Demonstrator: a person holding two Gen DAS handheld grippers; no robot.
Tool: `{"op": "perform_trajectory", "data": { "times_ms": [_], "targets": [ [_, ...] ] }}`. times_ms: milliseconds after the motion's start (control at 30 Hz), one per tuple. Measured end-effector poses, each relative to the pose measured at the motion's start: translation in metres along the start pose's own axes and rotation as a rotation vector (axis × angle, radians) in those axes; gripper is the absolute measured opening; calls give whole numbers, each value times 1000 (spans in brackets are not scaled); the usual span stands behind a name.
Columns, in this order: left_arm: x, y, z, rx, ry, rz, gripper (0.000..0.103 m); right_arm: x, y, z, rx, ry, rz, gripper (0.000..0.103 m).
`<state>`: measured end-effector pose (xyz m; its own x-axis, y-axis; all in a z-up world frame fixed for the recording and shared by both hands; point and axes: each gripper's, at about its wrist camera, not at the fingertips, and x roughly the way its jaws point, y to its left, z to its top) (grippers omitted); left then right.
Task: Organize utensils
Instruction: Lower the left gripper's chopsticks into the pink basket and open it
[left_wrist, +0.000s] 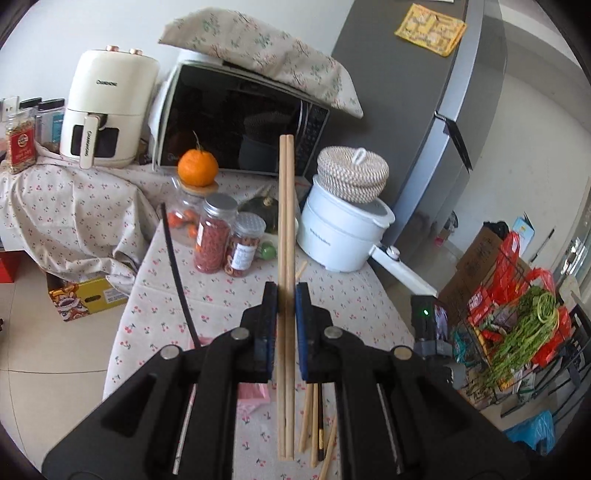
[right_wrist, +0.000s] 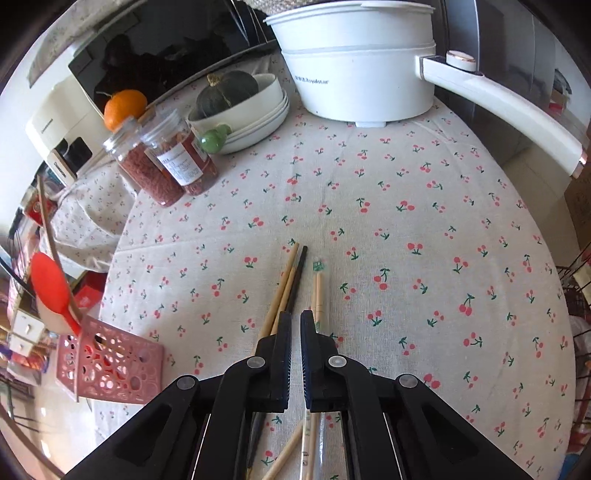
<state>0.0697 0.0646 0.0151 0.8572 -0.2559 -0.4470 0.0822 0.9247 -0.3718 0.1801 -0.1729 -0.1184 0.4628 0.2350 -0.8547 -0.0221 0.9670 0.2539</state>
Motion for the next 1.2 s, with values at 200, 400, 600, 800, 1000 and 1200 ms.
{"op": "perform_trajectory", "data": {
  "times_ms": [200,400,600,800,1000,1200],
  "targets": [
    [14,26,2,-90,-166,152,11,-29,1,1,33,-66,52,5],
    [31,34,-4,-83,-242,241,11,-47,12,0,22,-112,98,5],
    [50,34,-17,-18,-190,282,11,-61,17,-4,22,-146,130,5],
    [62,40,-21,-29,-80,270,11,-72,22,-5,-1,-166,153,5],
    [60,43,-24,-75,30,231,32,-63,18,-4,-10,-116,122,6],
    [46,42,-21,-69,93,189,66,-19,6,-4,-17,38,47,18]
  ]
}}
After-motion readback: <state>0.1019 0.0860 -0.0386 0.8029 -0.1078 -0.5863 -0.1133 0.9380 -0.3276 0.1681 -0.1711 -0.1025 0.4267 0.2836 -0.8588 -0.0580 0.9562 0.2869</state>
